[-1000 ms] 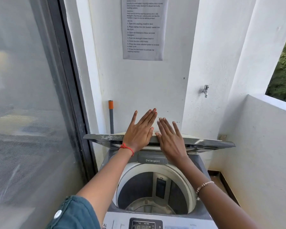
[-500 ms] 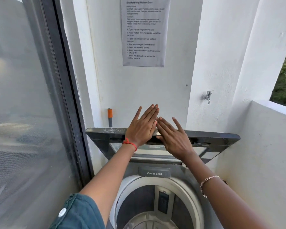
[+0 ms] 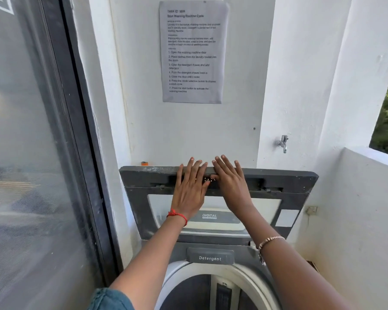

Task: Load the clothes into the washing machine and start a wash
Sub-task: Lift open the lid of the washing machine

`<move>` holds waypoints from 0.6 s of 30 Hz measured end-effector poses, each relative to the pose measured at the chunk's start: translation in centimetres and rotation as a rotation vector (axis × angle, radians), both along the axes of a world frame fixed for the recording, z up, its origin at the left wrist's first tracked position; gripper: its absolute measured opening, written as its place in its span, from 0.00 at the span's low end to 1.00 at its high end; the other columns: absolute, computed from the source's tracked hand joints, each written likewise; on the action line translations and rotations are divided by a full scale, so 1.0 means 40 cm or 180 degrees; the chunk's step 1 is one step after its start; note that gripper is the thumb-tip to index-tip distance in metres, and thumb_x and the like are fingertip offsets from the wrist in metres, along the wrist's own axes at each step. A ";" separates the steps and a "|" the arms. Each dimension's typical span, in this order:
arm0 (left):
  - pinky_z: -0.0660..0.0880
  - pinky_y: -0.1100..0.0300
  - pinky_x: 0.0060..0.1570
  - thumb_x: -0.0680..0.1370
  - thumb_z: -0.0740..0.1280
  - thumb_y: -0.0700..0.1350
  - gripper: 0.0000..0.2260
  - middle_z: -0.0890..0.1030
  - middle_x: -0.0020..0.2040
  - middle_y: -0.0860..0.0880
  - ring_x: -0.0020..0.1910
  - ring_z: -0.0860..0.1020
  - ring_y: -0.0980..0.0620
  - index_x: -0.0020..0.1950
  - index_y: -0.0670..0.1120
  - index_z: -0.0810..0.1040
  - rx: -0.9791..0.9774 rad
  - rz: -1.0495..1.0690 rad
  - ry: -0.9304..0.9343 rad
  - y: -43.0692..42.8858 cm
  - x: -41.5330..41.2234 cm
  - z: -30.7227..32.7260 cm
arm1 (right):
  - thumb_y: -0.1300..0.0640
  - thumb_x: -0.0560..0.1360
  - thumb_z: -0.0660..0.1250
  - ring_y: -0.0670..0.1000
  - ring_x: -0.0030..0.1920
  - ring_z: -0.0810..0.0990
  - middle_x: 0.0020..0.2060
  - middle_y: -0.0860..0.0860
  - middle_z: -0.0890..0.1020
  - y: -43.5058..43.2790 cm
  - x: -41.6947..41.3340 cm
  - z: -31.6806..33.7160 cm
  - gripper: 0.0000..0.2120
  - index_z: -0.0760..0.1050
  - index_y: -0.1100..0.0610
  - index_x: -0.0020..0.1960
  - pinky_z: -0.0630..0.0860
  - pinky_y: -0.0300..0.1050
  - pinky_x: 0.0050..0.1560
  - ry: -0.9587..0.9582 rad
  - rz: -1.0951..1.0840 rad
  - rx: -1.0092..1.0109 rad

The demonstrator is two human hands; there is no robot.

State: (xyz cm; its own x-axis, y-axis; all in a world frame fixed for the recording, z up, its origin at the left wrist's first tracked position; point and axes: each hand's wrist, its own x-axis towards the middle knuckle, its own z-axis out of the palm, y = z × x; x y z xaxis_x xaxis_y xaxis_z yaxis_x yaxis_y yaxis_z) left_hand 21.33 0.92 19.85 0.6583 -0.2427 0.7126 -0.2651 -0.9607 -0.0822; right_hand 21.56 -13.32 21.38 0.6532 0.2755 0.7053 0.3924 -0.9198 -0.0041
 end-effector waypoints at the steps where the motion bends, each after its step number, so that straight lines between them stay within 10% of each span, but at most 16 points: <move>1: 0.54 0.45 0.70 0.80 0.50 0.52 0.22 0.69 0.70 0.45 0.73 0.60 0.44 0.72 0.44 0.60 0.0006 0.0076 0.0065 -0.003 0.003 -0.005 | 0.55 0.79 0.49 0.55 0.73 0.62 0.70 0.55 0.68 0.003 0.010 0.005 0.22 0.65 0.61 0.70 0.47 0.48 0.74 0.0064 0.0024 0.0100; 9: 0.65 0.40 0.66 0.75 0.50 0.54 0.27 0.74 0.67 0.46 0.69 0.69 0.43 0.72 0.44 0.58 -0.0049 0.0301 0.0682 -0.013 0.061 0.031 | 0.69 0.78 0.50 0.51 0.76 0.42 0.76 0.52 0.47 -0.003 0.065 0.043 0.29 0.43 0.59 0.76 0.38 0.49 0.74 0.0540 0.0100 0.0063; 18: 0.36 0.45 0.72 0.82 0.51 0.52 0.29 0.47 0.78 0.47 0.76 0.44 0.46 0.77 0.46 0.41 0.0069 0.0156 0.1033 -0.020 0.161 0.066 | 0.76 0.71 0.50 0.57 0.76 0.45 0.75 0.60 0.51 0.012 0.120 0.009 0.33 0.48 0.65 0.75 0.39 0.48 0.74 0.0461 0.0038 0.0164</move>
